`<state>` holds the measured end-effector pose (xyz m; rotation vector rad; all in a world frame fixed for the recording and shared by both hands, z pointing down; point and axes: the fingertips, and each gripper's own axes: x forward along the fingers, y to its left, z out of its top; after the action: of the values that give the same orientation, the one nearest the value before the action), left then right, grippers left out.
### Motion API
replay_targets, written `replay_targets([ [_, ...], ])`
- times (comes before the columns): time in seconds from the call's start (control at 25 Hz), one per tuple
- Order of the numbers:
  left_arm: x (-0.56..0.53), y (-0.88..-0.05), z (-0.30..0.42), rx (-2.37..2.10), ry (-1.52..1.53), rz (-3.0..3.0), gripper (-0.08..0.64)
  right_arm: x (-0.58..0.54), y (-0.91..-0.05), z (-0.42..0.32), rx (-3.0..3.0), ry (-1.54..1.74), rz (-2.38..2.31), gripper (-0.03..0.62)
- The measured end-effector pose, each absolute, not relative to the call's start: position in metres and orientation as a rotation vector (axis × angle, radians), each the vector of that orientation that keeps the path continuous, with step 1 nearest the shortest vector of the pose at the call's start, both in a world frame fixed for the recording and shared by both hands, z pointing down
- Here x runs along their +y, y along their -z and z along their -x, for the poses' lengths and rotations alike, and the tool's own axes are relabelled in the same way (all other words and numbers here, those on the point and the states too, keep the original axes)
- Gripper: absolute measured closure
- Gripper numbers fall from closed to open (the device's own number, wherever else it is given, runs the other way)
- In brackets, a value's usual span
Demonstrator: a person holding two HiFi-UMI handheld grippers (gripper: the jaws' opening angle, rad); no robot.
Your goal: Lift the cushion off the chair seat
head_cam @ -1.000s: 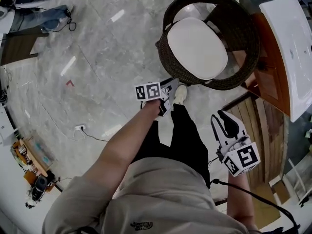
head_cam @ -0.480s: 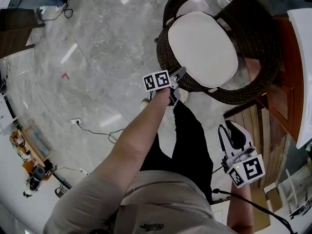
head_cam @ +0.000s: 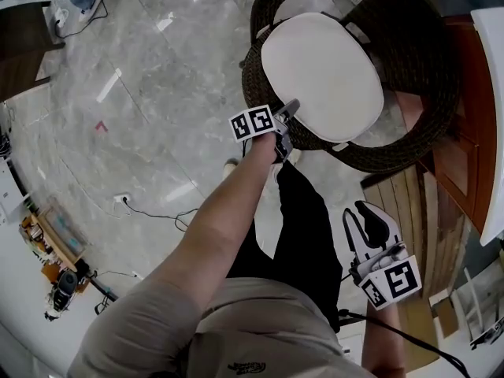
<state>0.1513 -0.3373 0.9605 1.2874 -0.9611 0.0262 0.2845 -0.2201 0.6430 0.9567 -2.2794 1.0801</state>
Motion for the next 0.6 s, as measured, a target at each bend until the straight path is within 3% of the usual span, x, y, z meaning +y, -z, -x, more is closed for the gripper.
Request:
replay_targets([
  [0.4, -0.358, -0.964, -0.169, -0.900, 0.076, -1.284, 0.396, -0.218, -0.657, -0.292, -2.249, -1.113, -0.967, 0.489],
  [0.6, -0.366, -0.962, -0.171, -0.854, 0.098, -1.279, 0.448, -0.217, -0.660, -0.291, -2.242, -1.122, -0.975, 0.492],
])
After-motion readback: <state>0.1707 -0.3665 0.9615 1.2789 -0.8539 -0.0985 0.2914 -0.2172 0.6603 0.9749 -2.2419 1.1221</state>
